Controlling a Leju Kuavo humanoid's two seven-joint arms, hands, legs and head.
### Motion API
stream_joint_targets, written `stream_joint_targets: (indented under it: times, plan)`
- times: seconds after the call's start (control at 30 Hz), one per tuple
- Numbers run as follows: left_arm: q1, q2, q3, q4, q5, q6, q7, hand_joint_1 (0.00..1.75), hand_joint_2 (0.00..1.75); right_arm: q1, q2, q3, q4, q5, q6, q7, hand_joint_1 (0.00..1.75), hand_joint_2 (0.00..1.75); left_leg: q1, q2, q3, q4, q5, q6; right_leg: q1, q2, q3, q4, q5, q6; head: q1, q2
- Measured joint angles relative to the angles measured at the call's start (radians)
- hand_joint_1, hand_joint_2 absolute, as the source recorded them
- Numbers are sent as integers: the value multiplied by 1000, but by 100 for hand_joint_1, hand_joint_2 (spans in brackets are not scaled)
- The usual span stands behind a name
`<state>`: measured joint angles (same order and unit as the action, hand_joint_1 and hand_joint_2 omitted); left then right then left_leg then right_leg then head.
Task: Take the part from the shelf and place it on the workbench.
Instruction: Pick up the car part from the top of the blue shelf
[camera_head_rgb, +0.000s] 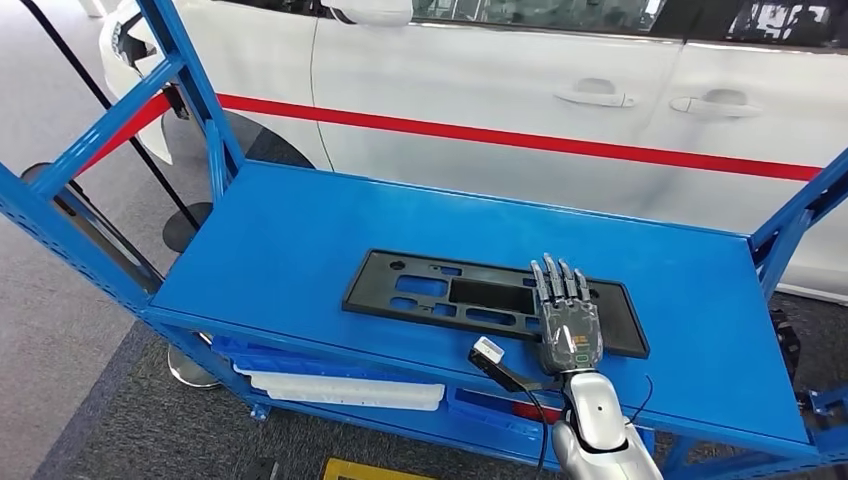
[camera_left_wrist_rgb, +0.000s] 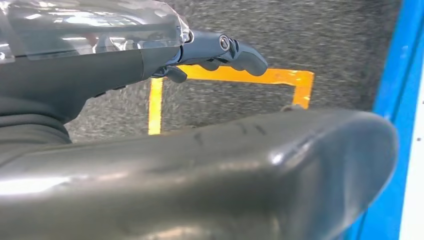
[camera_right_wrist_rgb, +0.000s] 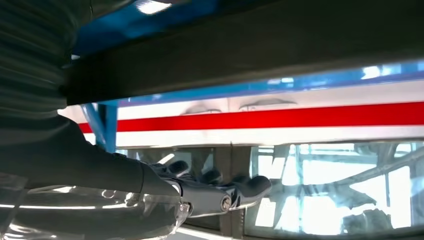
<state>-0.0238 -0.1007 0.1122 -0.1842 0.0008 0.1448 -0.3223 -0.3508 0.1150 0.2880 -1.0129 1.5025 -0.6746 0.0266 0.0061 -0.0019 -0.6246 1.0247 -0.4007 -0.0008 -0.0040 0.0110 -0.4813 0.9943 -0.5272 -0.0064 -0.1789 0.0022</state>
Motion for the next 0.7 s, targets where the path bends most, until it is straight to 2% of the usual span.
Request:
stream_joint_targets:
  times: [0.07,0.1,0.13,0.2,0.23,0.27,0.3,0.33,0.37,0.4,0.43,0.47,0.5,0.57,0.63,0.67,0.7]
  plan:
    - [-2,0,0,0,0,0,0,0,0,-6,0,0,1,0,-4,0,0,175,0,-1,11,-11,-16,12,1,1,4,9,0,11,0,0]
    - [-1,0,0,0,0,0,0,0,0,-8,0,0,2,1,-4,1,17,175,2,-1,22,-16,-20,18,0,0,1,28,1,15,0,0]
    - [-1,0,0,0,0,1,0,0,0,-10,0,0,3,5,-6,4,60,175,3,-1,33,-19,-24,23,-1,-2,-14,60,-3,20,0,0]
    - [-2,0,0,0,0,3,2,0,0,-15,0,0,10,17,-5,19,147,175,5,-1,51,-23,-31,30,-4,-5,-82,171,-36,29,1,0]
    - [-3,0,0,0,0,4,2,0,0,-18,0,0,17,22,1,28,175,175,5,-2,57,-23,-37,32,-5,-5,-128,231,-62,33,1,0]
    - [-3,0,0,0,0,5,2,0,0,-20,0,0,26,27,10,36,175,175,5,-3,63,-23,-44,32,-6,-5,-170,275,-83,35,1,0]
    - [-3,0,0,0,0,6,2,0,0,-23,0,0,34,30,20,42,175,175,5,-4,71,-23,-52,32,-7,-5,-199,293,-89,37,1,0]
    - [-1,0,0,0,0,7,2,0,0,-27,0,0,43,33,28,45,175,175,5,-4,81,-23,-59,31,-8,-6,-210,277,-70,36,1,0]
    - [-1,0,0,0,0,7,2,0,0,-33,0,0,51,35,33,45,175,175,5,-5,92,-23,-68,29,-9,-6,-206,228,-28,34,1,0]
    - [0,-1,0,1,0,8,2,0,0,-39,0,0,60,35,35,44,175,175,5,-5,102,-23,-76,26,-8,-6,-190,159,30,28,1,0]
    - [-1,-1,0,1,0,9,1,0,0,-45,0,0,70,31,35,40,175,175,4,-6,112,-23,-84,22,-5,-6,-175,99,72,22,1,0]
    - [-3,-2,0,1,1,10,0,0,0,-52,0,0,81,23,33,34,175,175,4,-6,117,-22,-92,16,-2,-7,-164,56,99,15,1,0]
    - [-4,-2,1,1,1,11,-1,0,0,-58,1,0,91,9,30,25,175,175,3,-6,120,-22,-97,9,2,-7,-160,33,113,8,1,0]
    - [-6,-2,1,1,2,16,-1,0,0,-73,3,0,108,-31,19,3,175,175,2,-6,124,-16,-100,-5,5,-6,-156,28,112,-5,2,0]
    - [-5,-2,1,1,2,20,-1,0,0,-89,7,0,121,-78,8,-18,175,175,4,-5,123,9,-115,-15,2,-7,-143,21,114,-17,2,0]
    - [-6,-2,1,1,2,22,-1,0,0,-96,8,0,127,-101,3,-28,175,175,5,-4,108,42,-136,-17,1,-7,-136,18,112,-22,2,0]
    - [-8,-2,2,1,2,23,-1,0,0,-101,9,0,133,-124,-2,-38,175,175,7,-4,80,95,-165,-19,1,-8,-133,17,110,-27,2,0]
